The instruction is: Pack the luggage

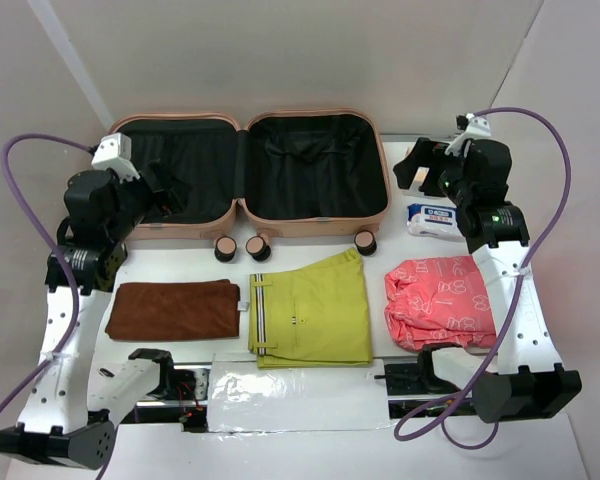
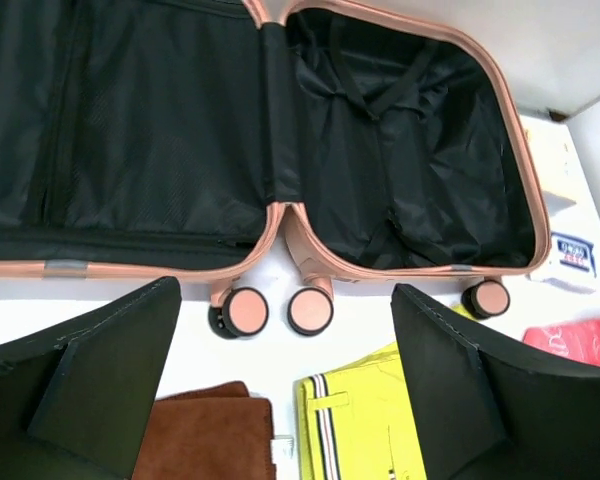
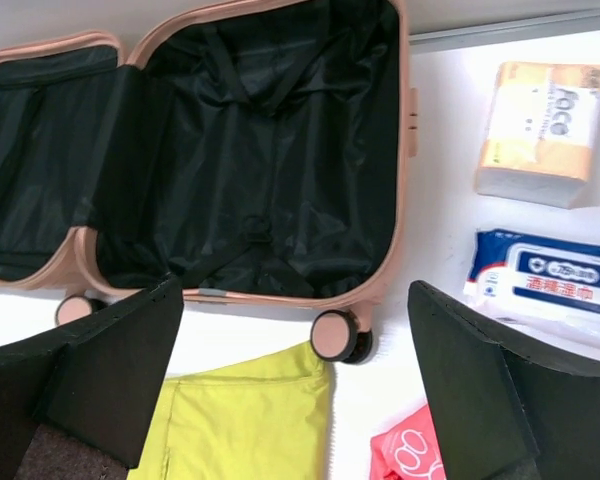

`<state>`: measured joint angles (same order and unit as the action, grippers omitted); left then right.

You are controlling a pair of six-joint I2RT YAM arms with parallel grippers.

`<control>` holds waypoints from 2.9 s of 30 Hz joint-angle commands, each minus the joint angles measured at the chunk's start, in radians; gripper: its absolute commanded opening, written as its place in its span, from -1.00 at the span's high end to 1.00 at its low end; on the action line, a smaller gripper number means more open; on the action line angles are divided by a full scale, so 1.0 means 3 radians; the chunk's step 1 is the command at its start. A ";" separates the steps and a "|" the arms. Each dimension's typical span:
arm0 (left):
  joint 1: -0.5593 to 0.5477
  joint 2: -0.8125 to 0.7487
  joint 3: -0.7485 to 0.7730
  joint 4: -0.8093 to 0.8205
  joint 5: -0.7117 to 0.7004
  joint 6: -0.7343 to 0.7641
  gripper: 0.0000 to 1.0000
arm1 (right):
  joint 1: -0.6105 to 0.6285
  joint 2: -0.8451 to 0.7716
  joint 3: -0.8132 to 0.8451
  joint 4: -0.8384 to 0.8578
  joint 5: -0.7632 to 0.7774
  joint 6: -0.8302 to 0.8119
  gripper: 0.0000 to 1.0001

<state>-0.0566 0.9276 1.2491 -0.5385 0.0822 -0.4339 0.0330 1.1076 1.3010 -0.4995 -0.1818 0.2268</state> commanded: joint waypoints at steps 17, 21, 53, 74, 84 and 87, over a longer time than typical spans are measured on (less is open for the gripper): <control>-0.0404 -0.0131 -0.1294 -0.0046 0.1495 -0.0353 -0.99 | 0.0074 -0.0562 -0.1396 -0.0058 -0.1148 0.0384 -1.00; -0.0665 -0.0095 -0.1606 0.0234 0.1425 -0.0588 -0.99 | 0.0212 -0.0655 -0.1815 -0.0023 -0.1113 0.0471 -0.98; -0.1488 0.0835 -0.2624 0.1744 0.0524 -0.1294 -0.99 | 0.1096 0.0050 -0.3018 0.1148 -0.0519 0.1018 -0.63; -0.1882 0.1010 -0.2384 0.1468 0.0033 -0.1432 -0.99 | 0.1199 -0.0404 -0.3257 0.0857 0.0023 0.1366 0.65; -0.1913 0.0803 -0.2048 0.1340 -0.0187 -0.1126 -0.99 | 0.1199 -0.0777 -0.3125 0.0290 0.0385 0.1632 0.93; -0.1913 0.0993 -0.1889 0.1370 -0.0141 -0.1095 -0.99 | 0.1199 -0.0813 -0.3089 0.0254 0.0417 0.1632 0.90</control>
<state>-0.6266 1.1843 0.6243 -0.1501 0.0418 -0.7998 0.3866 0.8894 0.3355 -0.3584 -0.1329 0.6964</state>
